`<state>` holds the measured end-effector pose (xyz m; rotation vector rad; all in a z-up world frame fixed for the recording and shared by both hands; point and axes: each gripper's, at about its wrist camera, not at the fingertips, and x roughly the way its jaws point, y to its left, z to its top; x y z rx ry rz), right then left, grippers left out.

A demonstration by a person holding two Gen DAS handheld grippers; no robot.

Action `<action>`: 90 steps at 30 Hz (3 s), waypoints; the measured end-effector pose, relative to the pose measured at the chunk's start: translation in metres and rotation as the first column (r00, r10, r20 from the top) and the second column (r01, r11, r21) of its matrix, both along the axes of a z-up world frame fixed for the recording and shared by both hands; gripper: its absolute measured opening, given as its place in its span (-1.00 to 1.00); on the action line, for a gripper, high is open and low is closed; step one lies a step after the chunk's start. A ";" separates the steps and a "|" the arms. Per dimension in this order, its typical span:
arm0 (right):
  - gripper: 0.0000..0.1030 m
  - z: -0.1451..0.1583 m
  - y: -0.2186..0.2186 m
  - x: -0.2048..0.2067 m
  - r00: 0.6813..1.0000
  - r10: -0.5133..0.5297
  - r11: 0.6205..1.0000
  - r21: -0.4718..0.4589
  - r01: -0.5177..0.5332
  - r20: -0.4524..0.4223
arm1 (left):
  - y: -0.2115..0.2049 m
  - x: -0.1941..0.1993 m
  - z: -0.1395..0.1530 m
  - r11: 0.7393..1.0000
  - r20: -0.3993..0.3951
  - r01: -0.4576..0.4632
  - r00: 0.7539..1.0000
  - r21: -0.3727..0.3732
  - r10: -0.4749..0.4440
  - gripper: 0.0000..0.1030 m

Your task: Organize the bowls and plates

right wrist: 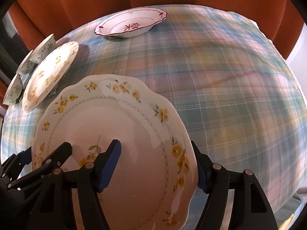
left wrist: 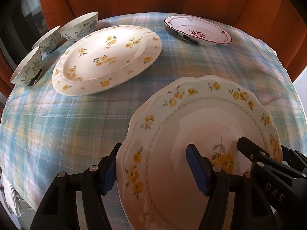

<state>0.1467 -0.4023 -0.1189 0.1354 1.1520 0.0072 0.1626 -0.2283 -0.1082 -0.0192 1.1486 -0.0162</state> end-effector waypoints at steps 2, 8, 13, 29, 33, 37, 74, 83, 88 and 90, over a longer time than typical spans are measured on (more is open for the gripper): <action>0.42 0.001 0.003 -0.001 1.000 -0.006 1.000 -0.010 0.006 -0.006 | 0.003 -0.002 -0.001 1.000 -0.005 0.002 1.000 0.001 -0.002 0.31; 0.42 0.009 0.021 -0.009 1.000 -0.004 1.000 -0.026 0.004 0.003 | 0.022 -0.010 0.006 1.000 0.006 0.022 1.000 0.019 -0.022 0.29; 0.42 0.019 0.048 -0.017 1.000 -0.022 0.999 -0.031 0.022 0.019 | 0.050 -0.017 0.018 0.999 0.034 0.048 0.998 0.017 -0.049 0.29; 0.42 0.053 0.185 -0.033 0.993 -0.091 0.994 -0.055 0.095 0.070 | 0.188 -0.027 0.042 0.995 0.103 0.104 0.989 -0.006 -0.103 0.29; 0.42 0.053 0.219 -0.035 0.993 -0.086 0.994 -0.066 0.091 0.078 | 0.221 -0.027 0.040 0.995 0.107 0.097 0.990 -0.016 -0.095 0.29; 0.42 0.051 0.254 -0.032 0.995 -0.072 0.994 -0.074 0.077 0.074 | 0.253 -0.025 0.036 0.997 0.105 0.078 0.992 -0.020 -0.075 0.29; 0.42 0.031 0.337 0.007 0.999 -0.038 0.992 -0.120 0.033 -0.039 | 0.327 0.001 0.018 0.998 0.006 0.058 0.998 -0.037 -0.057 0.54; 0.63 0.056 0.323 0.004 1.000 0.000 0.992 -0.127 0.000 0.003 | 0.325 -0.003 0.041 0.999 0.002 0.025 1.000 -0.043 -0.025 0.73; 0.66 0.069 0.309 0.007 0.999 0.001 0.992 -0.125 0.004 0.037 | 0.309 0.004 0.051 0.998 0.021 0.032 0.999 -0.056 -0.030 0.73; 0.66 0.071 0.303 0.009 0.999 -0.005 0.992 -0.127 0.011 0.048 | 0.302 0.006 0.052 0.997 0.020 0.035 0.999 -0.064 -0.033 0.73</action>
